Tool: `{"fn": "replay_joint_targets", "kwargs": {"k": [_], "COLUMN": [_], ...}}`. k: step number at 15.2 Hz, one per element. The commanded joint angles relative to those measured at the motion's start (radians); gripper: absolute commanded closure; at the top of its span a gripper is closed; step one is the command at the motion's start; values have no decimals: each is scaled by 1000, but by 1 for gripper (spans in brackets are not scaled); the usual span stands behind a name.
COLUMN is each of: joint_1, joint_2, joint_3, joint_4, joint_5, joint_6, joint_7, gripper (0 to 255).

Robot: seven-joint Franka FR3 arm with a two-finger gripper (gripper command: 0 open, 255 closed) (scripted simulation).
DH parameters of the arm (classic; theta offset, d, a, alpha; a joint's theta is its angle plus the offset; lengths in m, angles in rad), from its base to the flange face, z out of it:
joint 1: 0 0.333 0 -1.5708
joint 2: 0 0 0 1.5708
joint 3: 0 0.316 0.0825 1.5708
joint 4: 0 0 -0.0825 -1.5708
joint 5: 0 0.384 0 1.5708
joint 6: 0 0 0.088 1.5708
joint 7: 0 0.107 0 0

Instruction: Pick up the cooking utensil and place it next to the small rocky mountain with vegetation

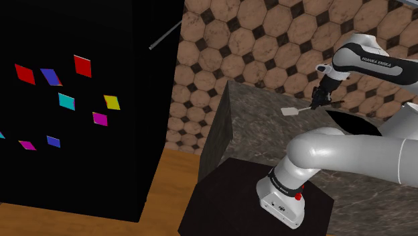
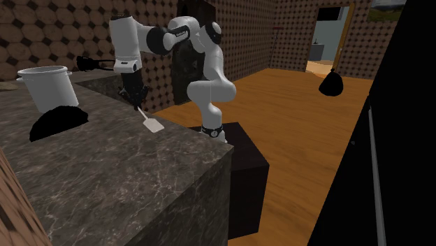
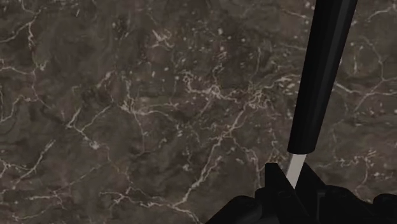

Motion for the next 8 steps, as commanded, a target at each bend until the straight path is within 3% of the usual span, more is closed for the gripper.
{"fn": "replay_joint_targets", "kwargs": {"k": [1,8], "joint_1": [-22,-53], "joint_2": [-13,-6], "joint_3": [-30,-173], "joint_4": [20,128], "joint_5": [-27,-115], "joint_6": [-14,-26], "joint_7": [-50,-223], "gripper": [255,255]}}
